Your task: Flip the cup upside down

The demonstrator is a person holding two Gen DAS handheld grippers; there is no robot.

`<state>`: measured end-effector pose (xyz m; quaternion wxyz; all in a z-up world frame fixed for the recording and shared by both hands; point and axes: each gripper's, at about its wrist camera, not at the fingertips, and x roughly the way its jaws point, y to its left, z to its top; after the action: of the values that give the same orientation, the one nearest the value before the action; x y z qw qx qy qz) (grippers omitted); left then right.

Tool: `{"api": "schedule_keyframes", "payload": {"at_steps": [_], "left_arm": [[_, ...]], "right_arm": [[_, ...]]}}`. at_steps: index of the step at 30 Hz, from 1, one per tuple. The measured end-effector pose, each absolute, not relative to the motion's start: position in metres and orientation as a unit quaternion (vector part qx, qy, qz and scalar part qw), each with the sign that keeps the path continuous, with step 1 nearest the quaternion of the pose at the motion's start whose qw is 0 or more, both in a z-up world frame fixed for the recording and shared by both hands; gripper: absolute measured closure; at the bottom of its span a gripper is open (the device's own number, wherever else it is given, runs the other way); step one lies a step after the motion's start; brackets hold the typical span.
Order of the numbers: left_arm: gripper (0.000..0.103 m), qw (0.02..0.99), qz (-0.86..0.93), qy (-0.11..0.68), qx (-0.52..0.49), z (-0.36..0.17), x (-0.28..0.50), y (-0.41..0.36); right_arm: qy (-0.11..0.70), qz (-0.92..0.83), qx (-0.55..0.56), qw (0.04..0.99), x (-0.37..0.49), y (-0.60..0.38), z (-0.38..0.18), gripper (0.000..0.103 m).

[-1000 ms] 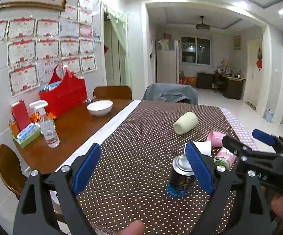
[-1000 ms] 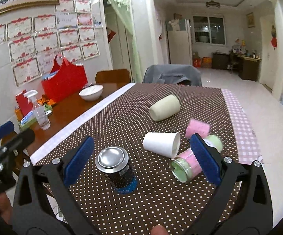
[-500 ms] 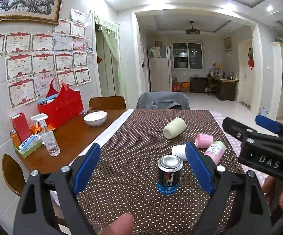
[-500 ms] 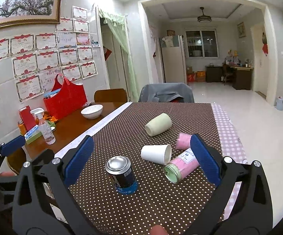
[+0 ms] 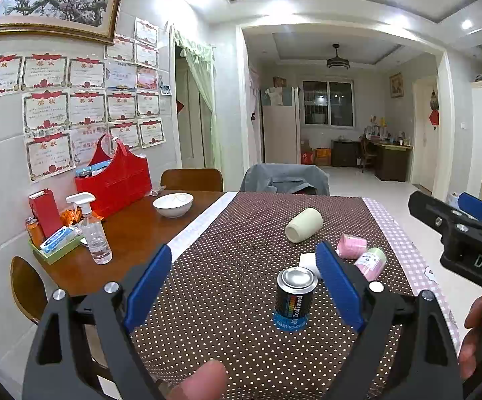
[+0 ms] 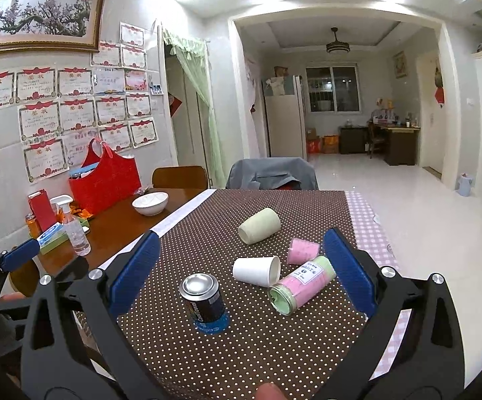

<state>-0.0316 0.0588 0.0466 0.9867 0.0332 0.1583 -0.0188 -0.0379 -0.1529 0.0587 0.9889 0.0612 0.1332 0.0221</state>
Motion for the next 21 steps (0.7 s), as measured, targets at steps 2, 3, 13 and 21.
{"api": "schedule_keyframes", "payload": {"at_steps": [2, 3, 13, 21], "left_arm": [[0.016, 0.987, -0.018, 0.157, 0.030, 0.0467, -0.0340, 0.0600], [0.016, 0.987, -0.018, 0.156, 0.030, 0.0471, -0.0331, 0.0603], [0.016, 0.988, -0.019, 0.151, 0.033, 0.0485, -0.0376, 0.0571], [0.016, 0.988, -0.020, 0.149, 0.032, 0.0509, -0.0382, 0.0570]], "right_arm": [[0.132, 0.022, 0.060, 0.989, -0.0382, -0.1524, 0.0591, 0.006], [0.132, 0.023, 0.060, 0.989, -0.0385, -0.1525, 0.0592, 0.006], [0.128, 0.020, 0.061, 0.990, -0.0444, -0.1549, 0.0616, 0.006], [0.131, 0.022, 0.061, 0.989, -0.0440, -0.1552, 0.0607, 0.006]]}}
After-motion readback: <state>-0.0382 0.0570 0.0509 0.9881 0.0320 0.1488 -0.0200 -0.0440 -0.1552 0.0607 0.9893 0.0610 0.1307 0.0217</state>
